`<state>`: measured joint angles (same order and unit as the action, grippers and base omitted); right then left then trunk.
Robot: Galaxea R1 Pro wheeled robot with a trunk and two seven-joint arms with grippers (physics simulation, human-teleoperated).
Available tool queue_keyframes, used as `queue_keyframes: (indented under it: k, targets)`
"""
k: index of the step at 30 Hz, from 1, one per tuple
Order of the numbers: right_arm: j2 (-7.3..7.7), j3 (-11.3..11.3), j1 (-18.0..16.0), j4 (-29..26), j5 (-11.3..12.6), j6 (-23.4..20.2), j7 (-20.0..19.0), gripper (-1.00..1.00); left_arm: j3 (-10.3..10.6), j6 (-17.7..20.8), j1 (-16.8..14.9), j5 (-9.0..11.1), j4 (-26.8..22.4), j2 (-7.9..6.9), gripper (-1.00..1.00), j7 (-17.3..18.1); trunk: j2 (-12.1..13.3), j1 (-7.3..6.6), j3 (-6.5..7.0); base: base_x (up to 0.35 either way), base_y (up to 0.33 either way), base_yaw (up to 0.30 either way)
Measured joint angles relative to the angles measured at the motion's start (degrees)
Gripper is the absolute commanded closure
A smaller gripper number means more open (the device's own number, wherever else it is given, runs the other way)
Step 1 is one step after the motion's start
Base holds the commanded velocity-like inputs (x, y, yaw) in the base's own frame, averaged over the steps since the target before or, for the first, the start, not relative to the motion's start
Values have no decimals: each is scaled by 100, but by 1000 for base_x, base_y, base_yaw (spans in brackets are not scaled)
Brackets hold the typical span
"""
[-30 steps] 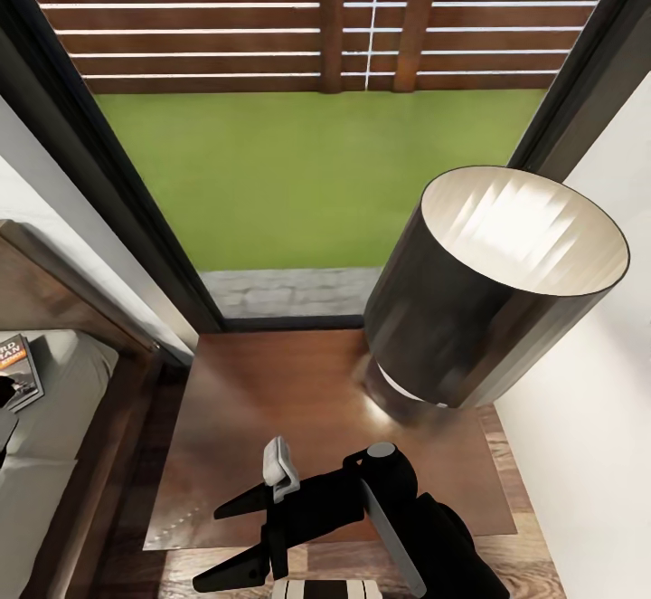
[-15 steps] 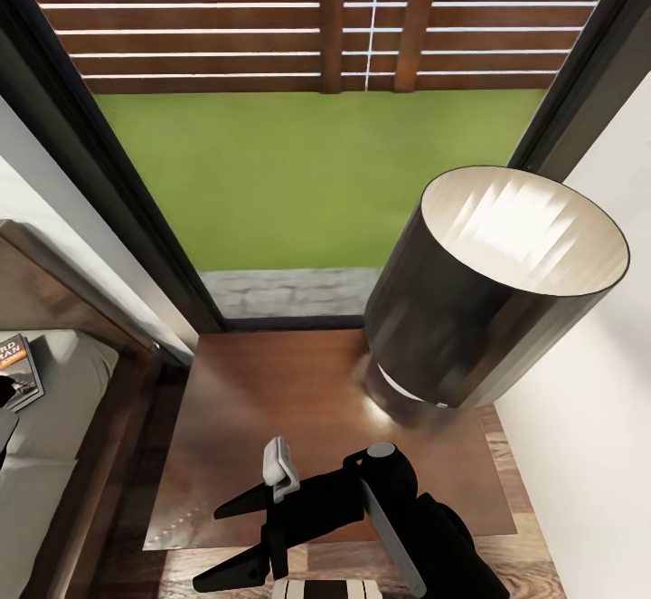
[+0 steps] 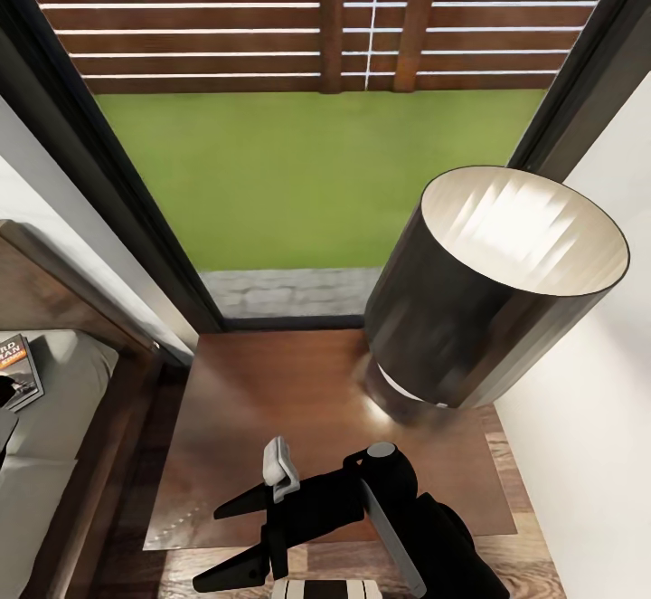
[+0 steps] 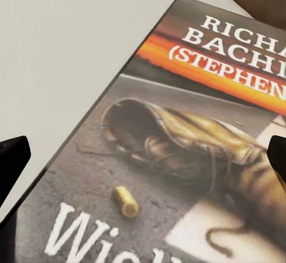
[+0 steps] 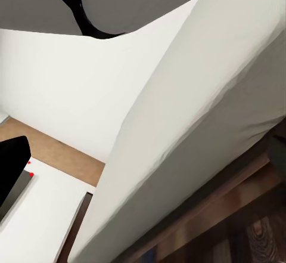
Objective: In the bedroom, move the book from the bed onto either nightstand, and place the two sandals side by side next to the bed.
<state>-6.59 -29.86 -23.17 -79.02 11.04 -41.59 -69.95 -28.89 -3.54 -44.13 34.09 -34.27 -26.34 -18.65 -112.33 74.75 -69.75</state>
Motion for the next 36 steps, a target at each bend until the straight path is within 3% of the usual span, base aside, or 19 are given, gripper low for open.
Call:
queue_keyframes:
  k: [23, 36]
  targets:
    - [0, 0, 0, 0, 0, 0, 3, -100, -3, 4, 1, -8, -6, 3, -100, -3, 0, 0, 0, 0, -1, 0]
    - [0, 0, 0, 0, -1, 0, -2, -100, 7, -3, 1, 2, 18, 5, -100, 10, 0, 0, 0, 0, -118, 0]
